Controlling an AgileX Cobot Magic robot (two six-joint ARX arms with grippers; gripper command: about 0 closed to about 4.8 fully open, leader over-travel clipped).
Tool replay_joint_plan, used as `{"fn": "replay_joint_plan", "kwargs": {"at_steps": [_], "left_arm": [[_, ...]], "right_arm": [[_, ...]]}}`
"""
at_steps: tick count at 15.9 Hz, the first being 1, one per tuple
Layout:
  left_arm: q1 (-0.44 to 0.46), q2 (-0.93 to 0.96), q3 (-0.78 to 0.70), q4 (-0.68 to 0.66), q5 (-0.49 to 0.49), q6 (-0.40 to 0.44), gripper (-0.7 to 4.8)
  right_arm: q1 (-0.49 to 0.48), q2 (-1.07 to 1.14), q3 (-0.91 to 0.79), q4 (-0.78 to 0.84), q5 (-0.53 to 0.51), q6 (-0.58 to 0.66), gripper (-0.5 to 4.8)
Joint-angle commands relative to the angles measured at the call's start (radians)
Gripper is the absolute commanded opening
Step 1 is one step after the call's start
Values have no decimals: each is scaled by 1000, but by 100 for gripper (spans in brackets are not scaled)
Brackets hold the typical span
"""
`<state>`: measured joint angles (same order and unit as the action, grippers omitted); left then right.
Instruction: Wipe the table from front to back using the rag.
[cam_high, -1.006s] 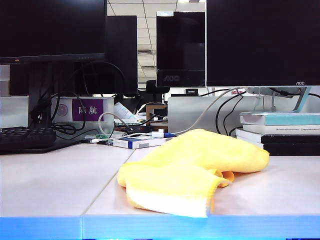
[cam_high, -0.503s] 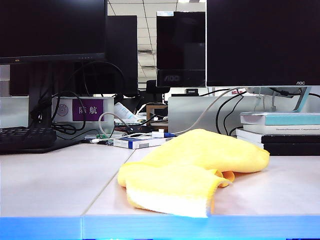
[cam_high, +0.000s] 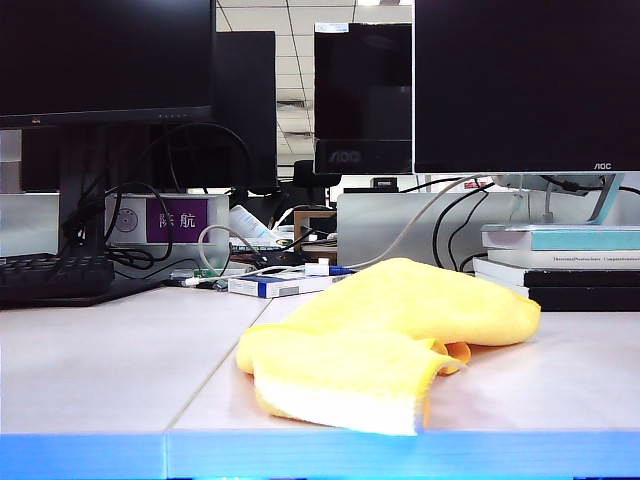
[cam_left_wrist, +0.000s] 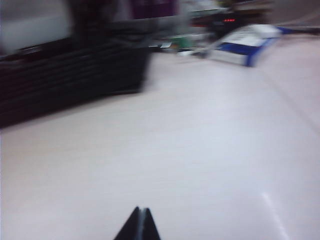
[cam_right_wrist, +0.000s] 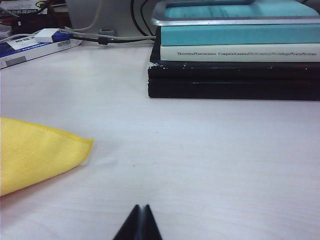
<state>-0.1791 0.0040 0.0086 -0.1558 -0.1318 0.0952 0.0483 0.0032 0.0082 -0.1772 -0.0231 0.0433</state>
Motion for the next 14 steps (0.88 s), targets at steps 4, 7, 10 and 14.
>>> {"fn": "replay_joint_plan", "kwargs": {"at_steps": [4, 7, 10, 14], "left_arm": [[180, -3, -1, -19, 204, -53, -1], [180, -3, -1, -19, 203, -47, -1], [180, -3, -1, -19, 203, -47, -1], [180, -3, -1, -19, 203, -47, -1]], "right_arm": [[0, -2, -7, 6, -2, -2, 0], [0, -2, -7, 7, -2, -2, 0], [0, -2, -7, 7, -2, -2, 0], [0, -2, -7, 7, -2, -2, 0]]}}
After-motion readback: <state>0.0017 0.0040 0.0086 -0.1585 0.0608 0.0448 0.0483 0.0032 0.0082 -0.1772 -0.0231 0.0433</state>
